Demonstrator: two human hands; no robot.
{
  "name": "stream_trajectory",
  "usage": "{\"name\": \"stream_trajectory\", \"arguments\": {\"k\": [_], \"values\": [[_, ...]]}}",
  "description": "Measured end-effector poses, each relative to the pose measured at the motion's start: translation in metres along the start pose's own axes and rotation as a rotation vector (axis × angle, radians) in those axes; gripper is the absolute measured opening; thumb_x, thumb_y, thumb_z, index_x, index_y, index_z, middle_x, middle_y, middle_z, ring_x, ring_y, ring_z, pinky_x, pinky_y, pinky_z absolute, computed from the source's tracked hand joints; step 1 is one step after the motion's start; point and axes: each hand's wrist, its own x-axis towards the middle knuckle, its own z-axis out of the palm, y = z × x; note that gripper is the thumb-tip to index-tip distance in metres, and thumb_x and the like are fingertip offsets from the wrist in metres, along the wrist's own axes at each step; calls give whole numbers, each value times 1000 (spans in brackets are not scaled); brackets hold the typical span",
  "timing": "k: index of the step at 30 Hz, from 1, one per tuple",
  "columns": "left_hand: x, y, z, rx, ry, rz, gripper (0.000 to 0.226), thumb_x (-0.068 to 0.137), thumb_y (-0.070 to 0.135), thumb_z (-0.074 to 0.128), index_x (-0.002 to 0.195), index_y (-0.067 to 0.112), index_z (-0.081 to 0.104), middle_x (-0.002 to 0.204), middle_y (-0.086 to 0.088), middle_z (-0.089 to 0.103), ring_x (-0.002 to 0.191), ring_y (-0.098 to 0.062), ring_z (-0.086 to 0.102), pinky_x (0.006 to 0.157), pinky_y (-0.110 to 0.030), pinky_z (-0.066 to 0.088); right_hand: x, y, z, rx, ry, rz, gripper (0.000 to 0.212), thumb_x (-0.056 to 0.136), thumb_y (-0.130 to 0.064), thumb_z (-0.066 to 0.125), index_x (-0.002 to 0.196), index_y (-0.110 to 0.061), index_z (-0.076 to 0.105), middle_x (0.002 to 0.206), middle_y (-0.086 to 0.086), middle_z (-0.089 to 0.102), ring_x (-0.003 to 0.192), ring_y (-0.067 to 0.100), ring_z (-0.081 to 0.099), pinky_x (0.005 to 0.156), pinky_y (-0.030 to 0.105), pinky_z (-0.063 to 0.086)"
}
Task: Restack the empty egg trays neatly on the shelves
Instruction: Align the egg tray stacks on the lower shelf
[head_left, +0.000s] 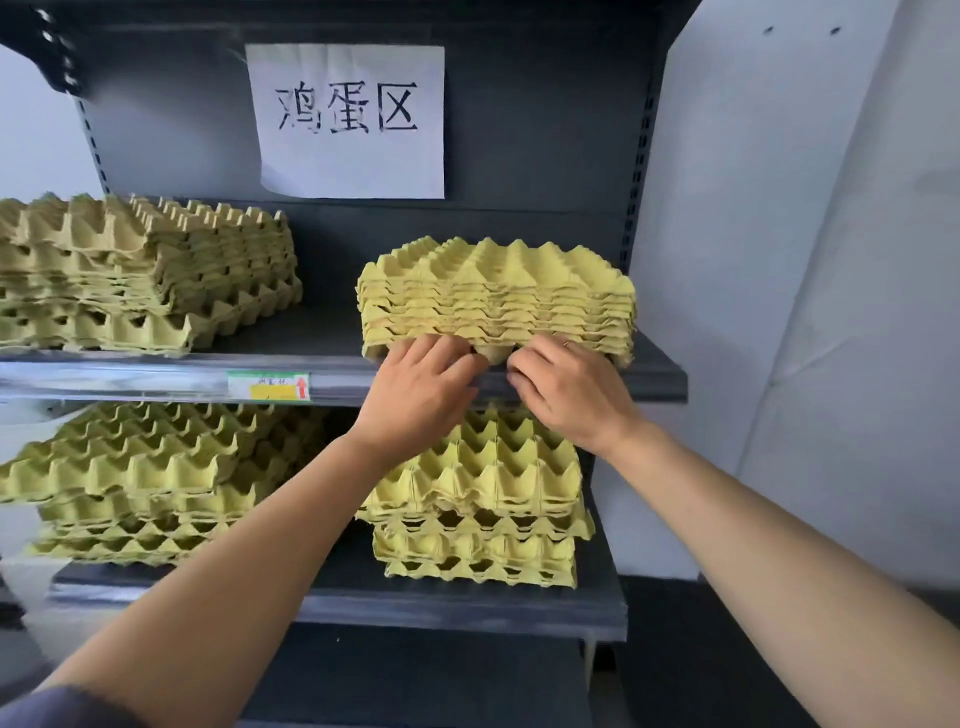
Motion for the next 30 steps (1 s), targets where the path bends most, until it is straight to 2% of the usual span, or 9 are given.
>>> {"name": "stream_trajectory", "arguments": {"k": [4,7,10,13,15,18,22,26,30], "values": [[-37,4,17,-119,-150,75,26,86,25,48,105,13,61,100,-6,60,84,-25,55,67,-35,45,-27,-27,19,51,-192,2,25,90,-26,46,80,-11,63,73,3,59,65,24,62,43,29,47],[-63,-4,29,-236,-332,95,32,83,22,66,112,11,61,103,-8,62,89,-28,62,70,-37,53,-37,-41,32,34,-612,130,28,96,-31,48,115,-14,59,111,2,59,103,23,56,70,36,50],[-85,-14,38,-191,-624,-15,58,91,42,52,143,22,34,136,-2,45,122,-22,46,98,-36,41,-41,-55,43,-20,-880,311,58,94,-41,52,145,-20,33,143,4,39,129,28,38,94,43,44],[-103,-24,48,-73,-785,-55,75,91,48,50,150,27,9,147,0,32,133,-22,33,107,-36,30,-43,-69,55,-122,-994,380,69,89,-38,61,147,-24,26,143,9,38,127,32,42,99,46,39],[-110,-28,55,-83,-772,-89,75,92,44,51,149,27,6,146,0,37,134,-21,34,108,-37,30,-45,-75,60,-174,-996,393,63,88,-32,65,141,-21,32,137,10,45,120,31,49,98,46,41],[-112,-31,60,-133,-699,-120,68,92,38,54,147,25,16,140,1,45,130,-21,41,102,-37,39,-44,-78,61,-209,-944,392,53,87,-33,66,131,-17,40,127,7,52,113,28,54,95,46,42],[-108,-34,58,-125,-568,-87,68,89,36,60,145,22,25,133,2,53,124,-20,47,91,-36,45,-46,-69,56,-186,-830,423,60,86,-38,66,138,-26,38,125,-1,55,112,22,54,95,41,40],[-111,-42,61,-81,-442,4,74,67,30,83,131,13,51,103,-4,68,94,-24,64,71,-36,53,-52,-65,60,-182,-752,421,63,83,-41,68,138,-28,41,124,-3,58,112,21,55,93,39,41],[-106,-39,69,-87,-339,-13,72,62,25,86,127,12,56,93,-2,68,81,-24,64,62,-32,50,-54,-53,64,-193,-675,423,59,79,-36,73,132,-25,49,123,-1,61,111,25,56,90,41,43]]}}
